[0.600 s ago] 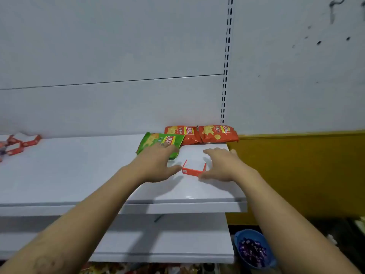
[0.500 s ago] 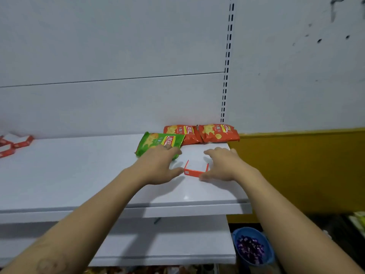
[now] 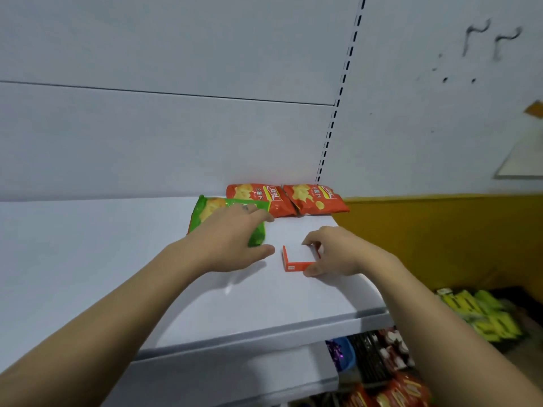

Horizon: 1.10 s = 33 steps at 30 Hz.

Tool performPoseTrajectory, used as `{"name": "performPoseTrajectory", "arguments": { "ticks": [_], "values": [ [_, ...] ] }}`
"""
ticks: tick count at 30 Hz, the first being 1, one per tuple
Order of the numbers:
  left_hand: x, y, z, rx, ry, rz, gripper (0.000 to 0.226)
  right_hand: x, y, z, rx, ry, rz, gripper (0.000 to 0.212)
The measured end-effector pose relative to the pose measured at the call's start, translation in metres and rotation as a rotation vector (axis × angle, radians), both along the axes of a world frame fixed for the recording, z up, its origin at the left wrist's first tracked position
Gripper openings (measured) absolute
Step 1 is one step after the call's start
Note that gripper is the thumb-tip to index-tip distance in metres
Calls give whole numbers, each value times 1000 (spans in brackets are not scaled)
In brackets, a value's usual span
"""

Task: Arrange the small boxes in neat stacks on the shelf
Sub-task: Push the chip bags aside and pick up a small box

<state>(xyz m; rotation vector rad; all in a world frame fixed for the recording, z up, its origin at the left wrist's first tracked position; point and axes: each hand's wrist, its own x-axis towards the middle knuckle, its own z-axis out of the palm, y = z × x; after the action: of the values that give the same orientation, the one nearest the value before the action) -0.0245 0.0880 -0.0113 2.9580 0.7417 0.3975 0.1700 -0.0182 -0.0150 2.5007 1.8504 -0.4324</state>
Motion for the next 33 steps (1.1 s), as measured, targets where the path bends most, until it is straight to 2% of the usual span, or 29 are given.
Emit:
{"name": "performPoseTrajectory", "arguments": {
  "ticks": [8,13,21,27,33],
  "values": [
    [-9,24,-8,-1,-13,-21,57,-9,7,7,72,-33,-29,61],
    [-15,33,3,14,-48,80,60,-6,26,30,215,-70,-5,37],
    [-28,40,46,87,-100,210,60,-18,49,78,371,-138,89,48],
    [-59,33,66,123,-110,315,68,-38,67,105,464,-147,228,46],
    [-112,18,68,131,-100,510,62,-85,98,106,476,-99,415,45]
  ]
}}
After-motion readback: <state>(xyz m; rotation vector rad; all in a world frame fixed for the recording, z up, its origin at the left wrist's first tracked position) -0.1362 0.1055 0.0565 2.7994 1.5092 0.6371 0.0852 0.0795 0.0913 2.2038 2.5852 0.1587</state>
